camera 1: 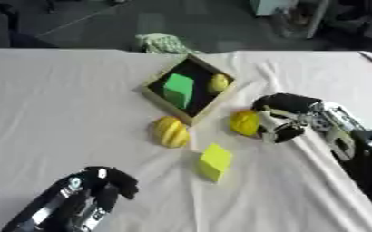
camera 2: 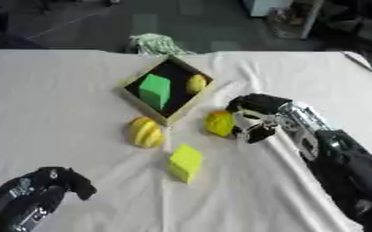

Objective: Pick up objects on the table and place them in the box.

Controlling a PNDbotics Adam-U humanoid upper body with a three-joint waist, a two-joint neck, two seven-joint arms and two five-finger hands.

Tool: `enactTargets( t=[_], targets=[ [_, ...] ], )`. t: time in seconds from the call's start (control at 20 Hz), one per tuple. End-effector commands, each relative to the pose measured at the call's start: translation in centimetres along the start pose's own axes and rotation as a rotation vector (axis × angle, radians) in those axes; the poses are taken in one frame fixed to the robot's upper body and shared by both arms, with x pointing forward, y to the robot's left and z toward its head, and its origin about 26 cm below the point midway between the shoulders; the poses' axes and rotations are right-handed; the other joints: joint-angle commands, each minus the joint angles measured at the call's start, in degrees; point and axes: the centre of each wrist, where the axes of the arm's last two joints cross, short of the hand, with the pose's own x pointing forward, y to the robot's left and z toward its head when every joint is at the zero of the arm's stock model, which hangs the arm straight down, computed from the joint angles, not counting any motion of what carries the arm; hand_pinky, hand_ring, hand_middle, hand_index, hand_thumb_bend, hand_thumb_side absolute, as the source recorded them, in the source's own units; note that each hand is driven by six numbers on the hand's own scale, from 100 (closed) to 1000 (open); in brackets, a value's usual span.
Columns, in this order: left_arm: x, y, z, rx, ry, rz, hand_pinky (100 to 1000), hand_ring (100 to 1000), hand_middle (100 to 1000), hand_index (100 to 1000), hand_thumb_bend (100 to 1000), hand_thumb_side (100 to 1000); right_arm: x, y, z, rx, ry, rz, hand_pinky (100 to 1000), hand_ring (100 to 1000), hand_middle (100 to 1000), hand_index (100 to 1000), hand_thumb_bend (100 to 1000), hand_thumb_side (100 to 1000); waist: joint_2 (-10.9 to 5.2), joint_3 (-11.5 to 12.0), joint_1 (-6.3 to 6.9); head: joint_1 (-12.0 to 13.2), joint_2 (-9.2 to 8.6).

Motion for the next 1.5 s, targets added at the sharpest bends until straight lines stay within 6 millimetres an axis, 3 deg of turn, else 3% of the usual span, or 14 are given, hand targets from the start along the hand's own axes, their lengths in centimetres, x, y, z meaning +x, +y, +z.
enactTargets(
  t=[0.05,0.1,0.25,0.35,0.45,0.7,1.1,1.5],
  targets=[
    [0.6,0.2,0.1,0.003,-0.014,-0.022,719,696,537,736,100,719,-0.5,-0.8,0.0,-0.113,0.047,-0.036,738,735,593,551,100,160,-0.66,-0.09,0.12,-0.21,-0.77],
    [0.6,0.2,0.1,0.003,-0.014,-0.022,719,696,537,736,100,718,-0.4,-0.7,0.0,-0.145,0.058,-0.055,735,729,587,533,100,158,-0.66,-0.08,0.12,-0.23,-0.80],
    [0.6,0.2,0.1,0.003,-0.014,-0.021,719,696,536,736,100,720,-0.2,-0.7,-0.1,-0.244,0.085,-0.104,704,676,521,358,100,138,-0.68,-0.10,0.11,-0.33,-0.85],
    [0.6,0.2,0.1,0.003,-0.013,-0.021,719,696,536,736,100,719,0.0,-0.8,-0.2,-0.309,0.096,-0.132,689,651,496,294,100,162,-0.69,-0.10,0.09,-0.38,-0.88],
    [0.6,0.2,0.1,0.003,-0.013,-0.020,719,695,536,736,100,720,0.2,-1.1,-0.2,-0.364,0.099,-0.154,679,636,483,266,100,125,-0.70,-0.07,0.05,-0.47,-0.89],
    [0.6,0.2,0.1,0.003,-0.012,-0.019,719,695,536,736,100,721,1.0,-2.8,-0.3,-0.449,0.065,-0.209,663,620,469,243,100,126,-0.71,-0.01,-0.08,-0.73,-0.94],
    [0.6,0.2,0.0,-0.003,-0.014,-0.016,719,693,536,735,100,717,1.8,-7.9,-2.3,-0.484,0.012,-0.239,666,621,476,257,100,131,-0.86,0.32,0.10,-1.27,-0.92],
    [1.0,0.2,-0.5,-0.018,-0.045,-0.015,719,692,536,736,100,708,0.5,-8.7,-6.0,-0.402,0.109,-0.257,676,633,492,287,100,153,-0.35,1.97,0.98,-2.86,-1.63]
  ],
)
